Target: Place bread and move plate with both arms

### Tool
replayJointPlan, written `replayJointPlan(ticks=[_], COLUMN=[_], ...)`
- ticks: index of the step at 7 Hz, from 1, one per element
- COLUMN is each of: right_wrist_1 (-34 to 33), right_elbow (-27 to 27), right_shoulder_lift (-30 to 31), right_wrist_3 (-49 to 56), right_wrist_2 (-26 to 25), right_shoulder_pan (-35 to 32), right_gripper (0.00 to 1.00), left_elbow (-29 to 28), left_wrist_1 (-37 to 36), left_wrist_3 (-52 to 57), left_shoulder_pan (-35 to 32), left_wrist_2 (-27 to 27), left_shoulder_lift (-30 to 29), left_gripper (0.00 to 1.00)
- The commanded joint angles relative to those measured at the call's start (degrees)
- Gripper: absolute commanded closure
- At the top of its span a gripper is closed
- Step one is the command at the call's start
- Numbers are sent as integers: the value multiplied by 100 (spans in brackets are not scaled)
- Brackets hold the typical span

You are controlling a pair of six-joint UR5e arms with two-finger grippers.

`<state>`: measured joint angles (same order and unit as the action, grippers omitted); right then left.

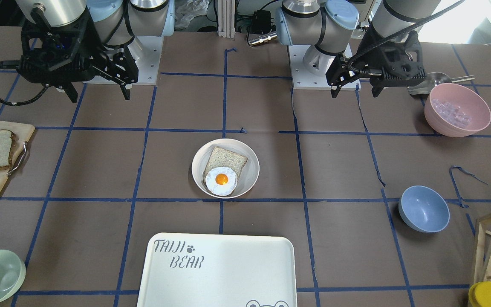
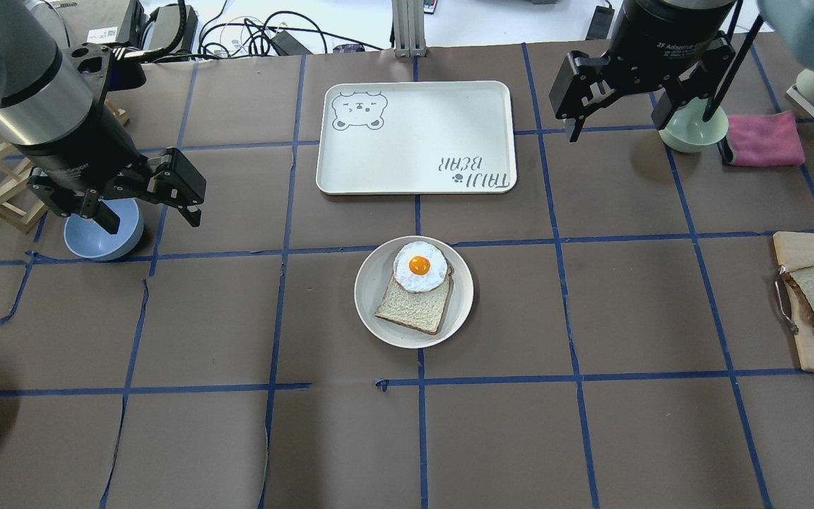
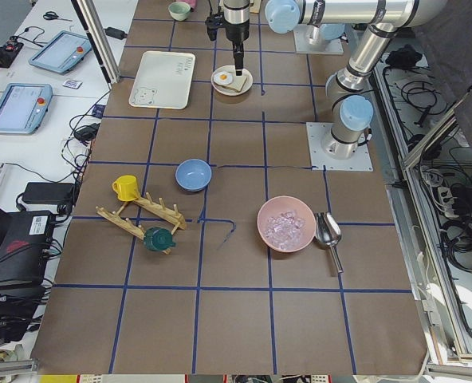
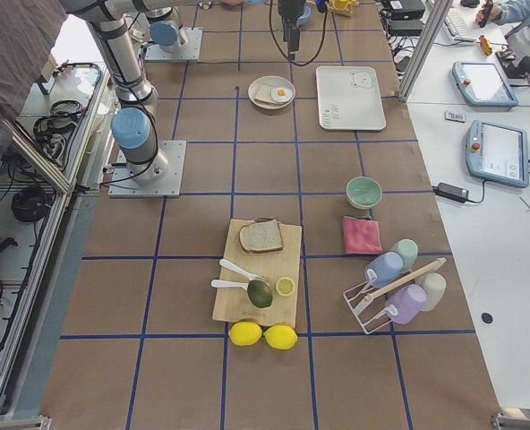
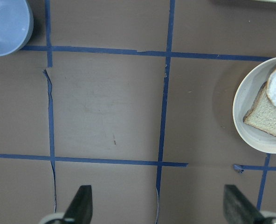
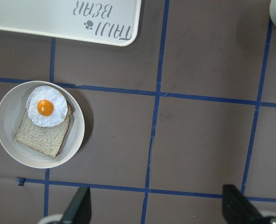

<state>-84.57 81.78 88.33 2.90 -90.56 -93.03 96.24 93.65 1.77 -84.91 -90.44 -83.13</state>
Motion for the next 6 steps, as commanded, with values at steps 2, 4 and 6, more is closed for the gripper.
replayJointPlan(ticks=[2,4,6], right_wrist_1=[-16,-7,1], right_elbow=[-4,-4,4], right_shoulder_lift=[-9,-9,-9], right_wrist_3=[0,0,9], right_wrist_2=[3,3,-15], right_shoulder_pan=[13,13,30], right_gripper=[0,0,0], left_elbow=[9,27,35], left_wrist_1=[4,4,4], left_wrist_3=[7,-1,7], left_shoulder_pan=[0,9,18], left_wrist_2=[-17,-122,-298], left_shoulder_lift=[-1,7,7], left_gripper=[0,0,0])
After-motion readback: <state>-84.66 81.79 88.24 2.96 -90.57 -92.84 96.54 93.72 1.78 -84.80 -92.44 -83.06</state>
